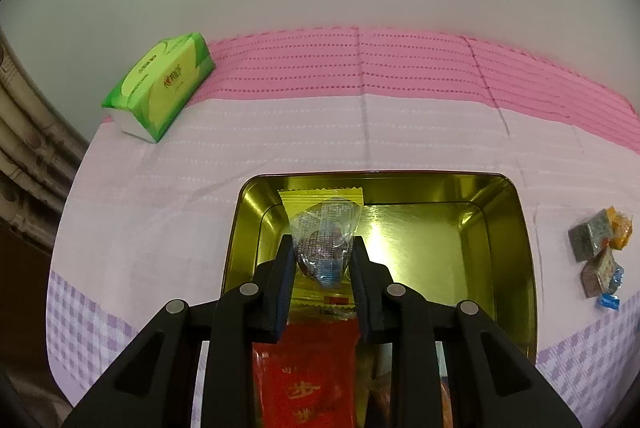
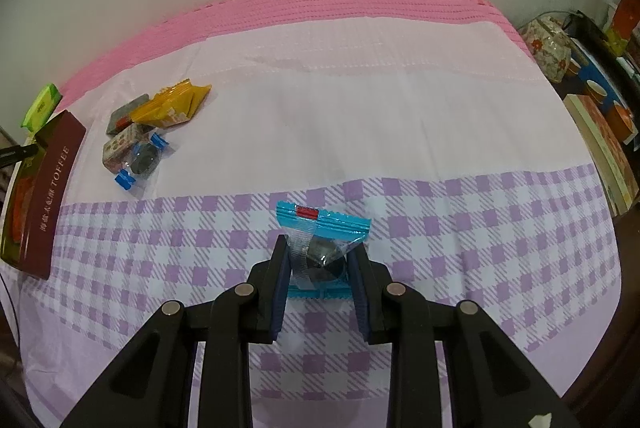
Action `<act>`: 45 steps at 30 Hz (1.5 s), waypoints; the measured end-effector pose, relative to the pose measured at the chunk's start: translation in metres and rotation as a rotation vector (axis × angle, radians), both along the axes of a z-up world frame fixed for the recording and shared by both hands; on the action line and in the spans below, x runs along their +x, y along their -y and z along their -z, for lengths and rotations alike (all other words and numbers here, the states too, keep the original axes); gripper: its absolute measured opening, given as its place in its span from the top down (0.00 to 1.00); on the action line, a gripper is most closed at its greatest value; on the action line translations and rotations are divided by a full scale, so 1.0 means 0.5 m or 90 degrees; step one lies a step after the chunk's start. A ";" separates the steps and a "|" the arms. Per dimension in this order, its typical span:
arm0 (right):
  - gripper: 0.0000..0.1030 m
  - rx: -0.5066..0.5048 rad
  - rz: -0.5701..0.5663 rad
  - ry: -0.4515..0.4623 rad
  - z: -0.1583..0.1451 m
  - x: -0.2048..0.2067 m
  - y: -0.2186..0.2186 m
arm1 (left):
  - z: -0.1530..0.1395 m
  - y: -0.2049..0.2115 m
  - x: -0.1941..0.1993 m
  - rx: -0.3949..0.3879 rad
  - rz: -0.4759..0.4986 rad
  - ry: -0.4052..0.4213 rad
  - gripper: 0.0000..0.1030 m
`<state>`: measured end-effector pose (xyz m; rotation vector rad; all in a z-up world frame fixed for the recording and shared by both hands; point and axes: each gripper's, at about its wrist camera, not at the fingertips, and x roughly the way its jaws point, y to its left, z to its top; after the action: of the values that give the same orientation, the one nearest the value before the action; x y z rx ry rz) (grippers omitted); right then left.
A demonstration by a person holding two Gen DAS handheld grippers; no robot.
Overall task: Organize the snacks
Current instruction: 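Carry the yellow cake over the tin and release it with the left tool, then carry the blue candy into the tin and open the right tool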
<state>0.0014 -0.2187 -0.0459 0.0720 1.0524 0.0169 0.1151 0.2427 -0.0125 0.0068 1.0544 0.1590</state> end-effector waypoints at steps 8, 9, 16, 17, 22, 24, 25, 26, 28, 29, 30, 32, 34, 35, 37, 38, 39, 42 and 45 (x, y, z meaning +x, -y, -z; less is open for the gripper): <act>0.74 -0.003 -0.003 0.005 0.000 0.000 -0.004 | 0.030 -0.006 0.006 0.002 -0.014 -0.025 0.74; 0.74 -0.005 -0.003 0.007 -0.001 0.000 -0.004 | 0.033 -0.007 0.006 0.002 -0.015 -0.028 0.74; 0.74 -0.001 -0.009 0.037 -0.018 -0.004 -0.001 | 0.042 -0.009 0.002 -0.009 -0.007 -0.027 0.73; 0.74 0.003 -0.013 0.039 -0.018 -0.004 -0.002 | 0.041 -0.008 0.000 -0.006 -0.004 -0.024 0.73; 0.74 0.016 -0.022 0.042 -0.019 -0.006 -0.011 | 0.022 -0.001 -0.017 -0.006 0.017 -0.001 0.72; 0.74 0.006 -0.027 0.047 -0.027 -0.005 -0.021 | 0.003 -0.001 -0.032 -0.013 0.024 0.022 0.69; 0.74 0.004 -0.030 0.050 -0.031 -0.004 -0.027 | -0.008 -0.004 -0.040 -0.019 0.024 0.036 0.66; 0.74 0.000 -0.035 0.053 -0.038 -0.002 -0.032 | -0.020 -0.009 -0.050 -0.024 0.019 0.052 0.59; 0.74 0.002 -0.048 0.057 -0.053 0.010 -0.053 | -0.043 -0.017 -0.078 -0.030 0.005 0.087 0.47; 0.74 0.008 -0.054 0.057 -0.057 0.016 -0.063 | -0.055 -0.022 -0.094 -0.028 -0.004 0.106 0.44; 0.74 0.022 -0.067 0.056 -0.065 0.026 -0.080 | -0.063 -0.027 -0.107 -0.022 -0.013 0.116 0.43; 0.74 0.043 -0.086 0.050 -0.076 0.039 -0.109 | -0.078 -0.037 -0.139 -0.008 -0.032 0.134 0.41; 0.74 0.064 -0.119 0.049 -0.088 0.052 -0.152 | -0.093 -0.055 -0.176 -0.001 -0.060 0.152 0.35; 0.74 0.066 -0.135 0.049 -0.094 0.058 -0.176 | -0.098 -0.061 -0.189 -0.003 -0.067 0.159 0.33; 0.74 0.072 -0.173 0.049 -0.105 0.068 -0.232 | -0.112 -0.080 -0.222 -0.001 -0.093 0.176 0.32; 0.74 0.075 -0.192 0.049 -0.112 0.074 -0.262 | -0.120 -0.083 -0.236 -0.003 -0.102 0.183 0.32; 0.74 0.078 -0.212 0.050 -0.119 0.082 -0.294 | -0.127 -0.091 -0.249 -0.010 -0.113 0.192 0.31; 0.74 0.084 -0.257 0.055 -0.134 0.100 -0.379 | -0.137 -0.110 -0.279 -0.022 -0.145 0.206 0.31; 0.74 0.092 -0.282 0.053 -0.141 0.111 -0.455 | -0.132 -0.125 -0.308 -0.008 -0.169 0.198 0.29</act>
<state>0.0568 0.0090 0.0246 -0.0318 0.9652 0.4935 -0.0387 0.3051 0.0534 -0.1648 0.7419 0.3821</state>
